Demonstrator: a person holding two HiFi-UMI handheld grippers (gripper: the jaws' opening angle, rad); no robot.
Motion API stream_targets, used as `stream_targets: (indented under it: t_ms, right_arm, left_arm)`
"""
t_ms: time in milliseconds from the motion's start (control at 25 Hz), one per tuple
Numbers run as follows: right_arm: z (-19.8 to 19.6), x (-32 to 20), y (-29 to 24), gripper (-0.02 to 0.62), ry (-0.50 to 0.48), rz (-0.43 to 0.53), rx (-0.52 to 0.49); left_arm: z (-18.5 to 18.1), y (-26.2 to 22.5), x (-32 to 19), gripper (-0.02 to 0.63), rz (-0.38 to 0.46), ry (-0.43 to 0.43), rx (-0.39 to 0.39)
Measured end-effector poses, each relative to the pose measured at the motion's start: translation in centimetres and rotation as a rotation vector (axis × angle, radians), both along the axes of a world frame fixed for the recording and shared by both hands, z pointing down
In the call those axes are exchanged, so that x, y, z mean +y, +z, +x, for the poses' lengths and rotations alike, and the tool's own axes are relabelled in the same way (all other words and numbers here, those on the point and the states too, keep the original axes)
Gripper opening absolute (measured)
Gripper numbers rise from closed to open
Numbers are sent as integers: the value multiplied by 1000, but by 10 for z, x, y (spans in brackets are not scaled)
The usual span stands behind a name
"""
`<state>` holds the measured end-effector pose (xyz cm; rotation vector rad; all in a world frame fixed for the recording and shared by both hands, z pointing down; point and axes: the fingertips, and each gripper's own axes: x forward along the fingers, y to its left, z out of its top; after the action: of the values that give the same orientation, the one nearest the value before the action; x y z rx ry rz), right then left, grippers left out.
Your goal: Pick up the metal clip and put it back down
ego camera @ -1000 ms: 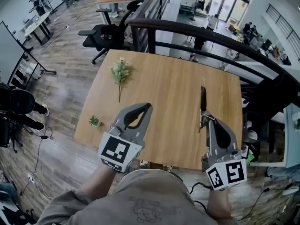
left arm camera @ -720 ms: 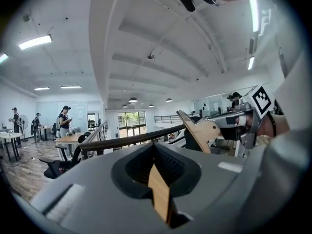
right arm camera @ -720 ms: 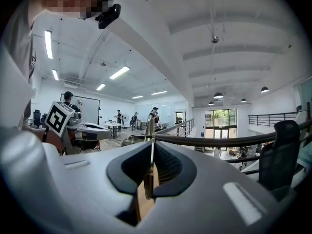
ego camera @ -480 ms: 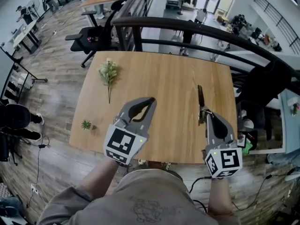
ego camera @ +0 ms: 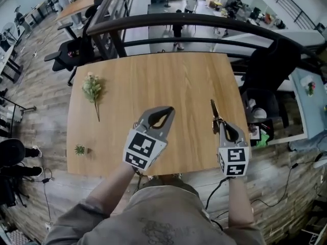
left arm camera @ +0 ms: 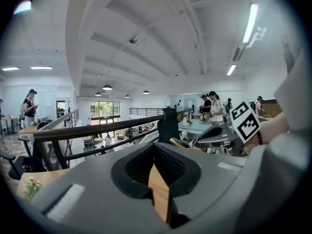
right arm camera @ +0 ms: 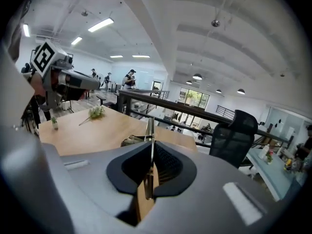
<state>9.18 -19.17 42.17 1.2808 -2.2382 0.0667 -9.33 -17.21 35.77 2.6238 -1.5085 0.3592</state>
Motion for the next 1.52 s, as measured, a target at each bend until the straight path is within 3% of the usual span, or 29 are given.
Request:
stream_targets:
  t_ms: [360,520,800,1120,1520]
  right_arm:
    - [79,-15,104,14,126,-139,182]
    - [106,-15,149,14,182,-218,218]
    - [152,-16,206,14,234,-277,361]
    - [195,-23,245,14,254,-294,539]
    - [238,-30,269,19,300,-259,681]
  left_arm:
    - [85,58,-28,2,-112,146,-14]
    - [120,87,-30,2,-183,225,-13]
    - [178,133,-36,2,-278,291,-17]
    - [207,171,-41,2,-360,311,-39]
    - [232,198,-39,2,-428,331,-68]
